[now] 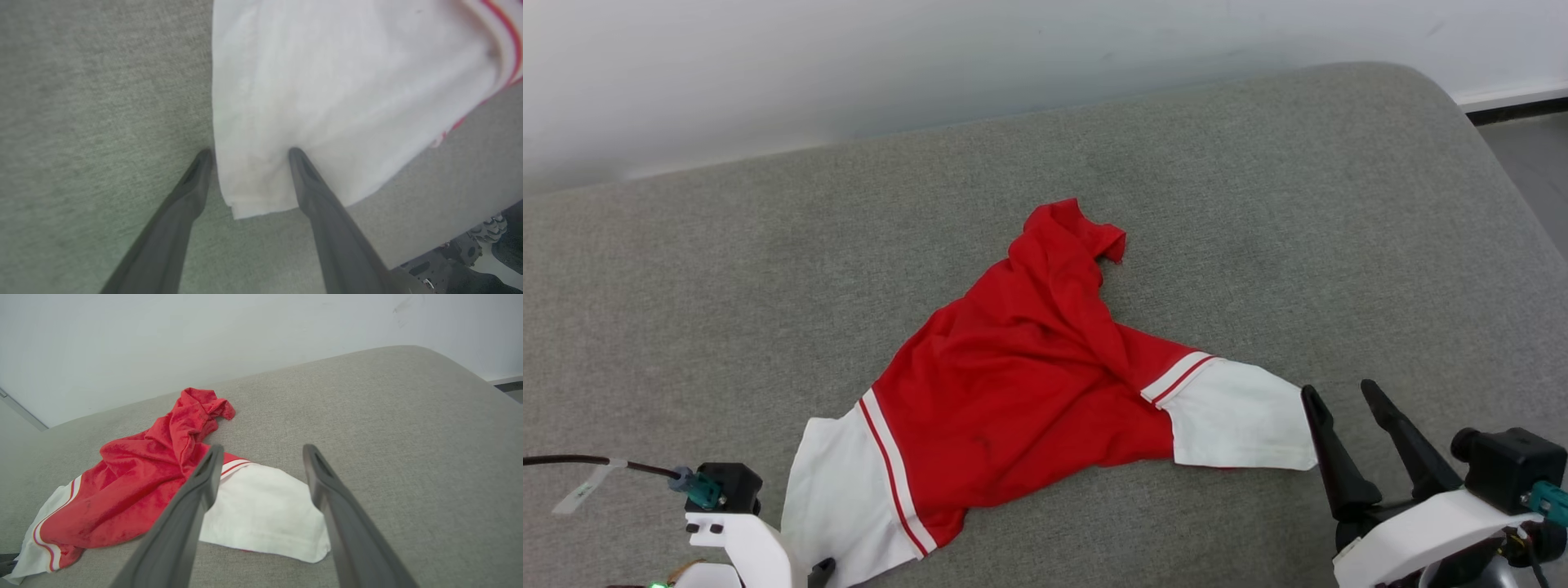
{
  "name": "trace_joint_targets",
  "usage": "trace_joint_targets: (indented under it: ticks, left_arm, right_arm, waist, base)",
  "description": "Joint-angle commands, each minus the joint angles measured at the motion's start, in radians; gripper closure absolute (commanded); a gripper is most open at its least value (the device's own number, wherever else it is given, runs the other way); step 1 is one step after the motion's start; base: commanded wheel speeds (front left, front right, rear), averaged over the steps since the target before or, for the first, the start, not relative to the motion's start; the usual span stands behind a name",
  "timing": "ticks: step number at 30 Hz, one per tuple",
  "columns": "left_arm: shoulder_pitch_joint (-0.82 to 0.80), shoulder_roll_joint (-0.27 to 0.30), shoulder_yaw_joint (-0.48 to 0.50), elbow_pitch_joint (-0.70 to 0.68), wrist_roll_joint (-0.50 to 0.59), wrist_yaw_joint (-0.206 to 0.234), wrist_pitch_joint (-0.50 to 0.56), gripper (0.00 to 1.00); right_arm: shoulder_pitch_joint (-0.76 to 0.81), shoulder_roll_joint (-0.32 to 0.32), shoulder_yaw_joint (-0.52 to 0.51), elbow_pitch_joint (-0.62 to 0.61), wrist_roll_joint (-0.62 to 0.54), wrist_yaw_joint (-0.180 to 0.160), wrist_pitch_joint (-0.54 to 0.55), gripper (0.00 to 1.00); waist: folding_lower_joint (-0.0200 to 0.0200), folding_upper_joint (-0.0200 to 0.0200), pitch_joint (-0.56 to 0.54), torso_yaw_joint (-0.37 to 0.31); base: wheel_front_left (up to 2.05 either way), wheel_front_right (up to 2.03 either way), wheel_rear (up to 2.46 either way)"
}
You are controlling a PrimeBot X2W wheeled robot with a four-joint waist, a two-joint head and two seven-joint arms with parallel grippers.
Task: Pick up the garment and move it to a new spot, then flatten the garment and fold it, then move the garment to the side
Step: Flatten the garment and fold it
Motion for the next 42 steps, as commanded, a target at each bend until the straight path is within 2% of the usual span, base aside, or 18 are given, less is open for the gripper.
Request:
trace_joint_targets:
  ticks: [1, 5, 12, 18, 23, 29, 35, 36, 37, 42]
  left_arm:
    - [0.026, -0.040, -0.051, 0.042, -0.008, -0.015, 0.023, 1.00]
    - [0.000, -0.041, -0.039, 0.014, 0.016, -0.023, -0.027, 1.00]
    - [-0.041, -0.020, -0.008, -0.071, 0.104, 0.003, -0.146, 1.00]
    - [-0.069, -0.016, -0.021, -0.154, 0.166, 0.022, -0.180, 1.00]
    - [-0.093, -0.021, -0.027, -0.228, 0.210, 0.040, -0.199, 1.00]
    - [-0.125, -0.035, -0.041, -0.294, 0.249, 0.053, -0.213, 1.00]
    - [-0.130, -0.050, -0.050, -0.304, 0.255, 0.055, -0.228, 1.00]
    - [-0.129, -0.051, -0.050, -0.301, 0.254, 0.055, -0.229, 1.00]
    - [-0.127, -0.053, -0.050, -0.300, 0.252, 0.057, -0.233, 1.00]
    - [-0.114, -0.056, -0.042, -0.288, 0.245, 0.060, -0.254, 1.00]
  right_arm:
    - [-0.015, 0.003, -0.015, 0.006, 0.009, 0.000, 0.005, 0.00]
    - [-0.001, -0.002, -0.052, 0.017, 0.032, 0.000, 0.050, 0.00]
    - [0.032, -0.078, -0.144, 0.099, 0.114, 0.000, 0.297, 0.00]
    - [-0.008, -0.129, -0.148, 0.148, 0.158, 0.000, 0.496, 0.00]
    - [-0.091, -0.165, -0.125, 0.217, 0.173, 0.000, 0.542, 0.00]
    - [-0.193, -0.194, -0.083, 0.347, 0.194, 0.000, 0.542, 0.00]
    - [-0.221, -0.190, 0.003, 0.467, 0.232, 0.000, 0.593, 0.01]
    - [-0.222, -0.184, 0.011, 0.475, 0.246, 0.000, 0.598, 0.65]
    - [-0.223, -0.184, 0.016, 0.481, 0.248, 0.001, 0.603, 1.00]
    - [-0.241, -0.214, 0.009, 0.439, 0.254, 0.001, 0.574, 1.00]
  waist:
    - [0.0001, -0.0001, 0.004, 0.000]
    - [0.0001, -0.0001, -0.003, 0.015]
    - [0.0001, -0.0001, -0.018, 0.055]
    - [0.0001, -0.0001, -0.010, 0.091]
    - [0.0001, -0.0001, 0.012, 0.120]
    - [0.0001, -0.0001, 0.040, 0.152]
    - [0.0001, -0.0001, 0.053, 0.168]
    - [0.0001, -0.0001, 0.052, 0.170]
    - [0.0001, -0.0001, 0.050, 0.170]
    - [0.0001, -0.0001, 0.024, 0.166]
  base:
    - [0.00, 0.00, 0.00]
    - [0.00, 0.00, 0.00]
    - [0.00, 0.00, 0.00]
    - [0.00, 0.00, 0.00]
    - [0.00, 0.00, 0.00]
    - [0.00, 0.00, 0.00]
    - [0.00, 0.00, 0.00]
    - [0.00, 0.00, 0.00]
    - [0.00, 0.00, 0.00]
    - [0.00, 0.00, 0.00]
